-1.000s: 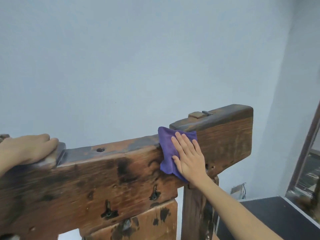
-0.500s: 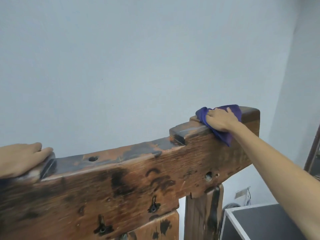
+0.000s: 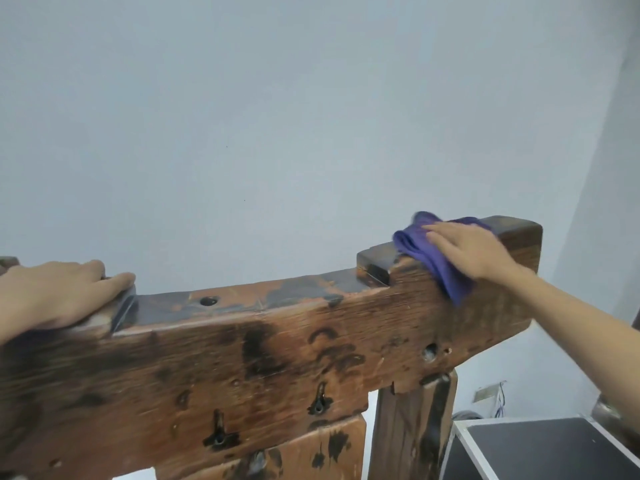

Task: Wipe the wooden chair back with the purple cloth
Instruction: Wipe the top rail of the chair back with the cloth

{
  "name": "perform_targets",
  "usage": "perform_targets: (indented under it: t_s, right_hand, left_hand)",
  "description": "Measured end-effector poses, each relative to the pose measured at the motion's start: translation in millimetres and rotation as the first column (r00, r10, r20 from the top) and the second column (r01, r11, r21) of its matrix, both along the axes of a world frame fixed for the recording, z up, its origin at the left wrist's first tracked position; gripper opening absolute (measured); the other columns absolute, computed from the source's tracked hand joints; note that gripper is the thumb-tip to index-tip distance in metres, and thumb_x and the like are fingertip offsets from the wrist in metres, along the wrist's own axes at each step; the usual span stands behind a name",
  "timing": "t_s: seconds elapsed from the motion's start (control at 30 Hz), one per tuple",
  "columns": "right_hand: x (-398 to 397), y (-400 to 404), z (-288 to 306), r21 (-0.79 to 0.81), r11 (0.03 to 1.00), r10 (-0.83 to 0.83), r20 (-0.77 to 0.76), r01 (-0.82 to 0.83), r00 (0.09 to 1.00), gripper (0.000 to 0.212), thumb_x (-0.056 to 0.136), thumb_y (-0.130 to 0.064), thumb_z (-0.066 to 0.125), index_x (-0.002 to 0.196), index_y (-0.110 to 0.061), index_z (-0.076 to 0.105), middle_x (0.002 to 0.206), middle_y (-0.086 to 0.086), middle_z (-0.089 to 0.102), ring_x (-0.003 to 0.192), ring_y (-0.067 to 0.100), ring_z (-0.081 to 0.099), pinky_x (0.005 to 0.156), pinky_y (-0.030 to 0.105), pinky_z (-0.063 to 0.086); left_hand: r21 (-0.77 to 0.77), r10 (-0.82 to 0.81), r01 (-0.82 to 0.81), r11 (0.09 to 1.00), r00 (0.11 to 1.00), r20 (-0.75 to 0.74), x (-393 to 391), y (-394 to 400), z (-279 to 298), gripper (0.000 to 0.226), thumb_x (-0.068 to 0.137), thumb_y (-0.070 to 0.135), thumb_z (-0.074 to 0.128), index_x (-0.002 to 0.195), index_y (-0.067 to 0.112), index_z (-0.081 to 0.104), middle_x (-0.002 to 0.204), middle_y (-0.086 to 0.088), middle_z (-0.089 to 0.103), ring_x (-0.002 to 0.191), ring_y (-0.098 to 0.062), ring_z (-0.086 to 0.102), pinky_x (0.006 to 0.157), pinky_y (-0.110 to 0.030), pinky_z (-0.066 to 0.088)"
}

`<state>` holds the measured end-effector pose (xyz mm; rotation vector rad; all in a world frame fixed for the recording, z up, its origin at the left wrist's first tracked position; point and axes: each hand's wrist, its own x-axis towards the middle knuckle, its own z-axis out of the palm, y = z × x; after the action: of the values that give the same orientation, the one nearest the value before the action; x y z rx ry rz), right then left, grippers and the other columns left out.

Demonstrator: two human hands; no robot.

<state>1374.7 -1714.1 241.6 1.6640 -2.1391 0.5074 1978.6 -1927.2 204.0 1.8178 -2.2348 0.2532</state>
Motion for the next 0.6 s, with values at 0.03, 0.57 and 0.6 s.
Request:
perform_targets:
  t_s: [0.03, 0.57, 0.6]
  right_hand:
    - [-13, -8, 12, 0.077, 0.991, -0.114, 0.048, 0.110, 0.992, 0.065, 0.097, -0.062, 0.020, 0.138, -0.034, 0.062, 0.152, -0.005, 0.054, 0.141, 0.023, 0.048, 0.117, 0.045, 0.034]
    - [234, -20, -52, 0.116, 0.900, 0.389, 0.216, -0.419, 0.895, 0.049, 0.107, -0.044, 0.035, 0.153, -0.031, 0.045, 0.163, -0.011, 0.037, 0.152, 0.011, 0.027, 0.123, 0.043, 0.019]
    - [248, -23, -51, 0.125, 0.885, 0.419, 0.206, -0.448, 0.885, 0.050, 0.107, -0.045, 0.035, 0.153, -0.030, 0.044, 0.164, -0.010, 0.036, 0.153, 0.013, 0.027, 0.123, 0.043, 0.019]
  left_hand:
    - [0.031, 0.007, -0.007, 0.999, 1.000, -0.001, -7, 3, 6, 0.073, 0.075, 0.087, 0.021, 0.079, 0.023, 0.057, 0.078, 0.004, 0.063, 0.078, -0.022, 0.063, 0.083, -0.042, 0.049]
    - [0.153, 0.071, -0.085, 0.985, 0.993, 0.092, -35, 58, 36, 0.055, 0.098, 0.065, 0.027, 0.110, 0.021, 0.057, 0.140, -0.013, 0.061, 0.125, -0.031, 0.057, 0.105, -0.044, 0.041]
    - [0.154, 0.069, -0.082, 0.985, 0.994, 0.084, -35, 60, 36, 0.052, 0.098, 0.066, 0.028, 0.105, 0.022, 0.054, 0.139, -0.012, 0.062, 0.124, -0.030, 0.058, 0.105, -0.044, 0.041]
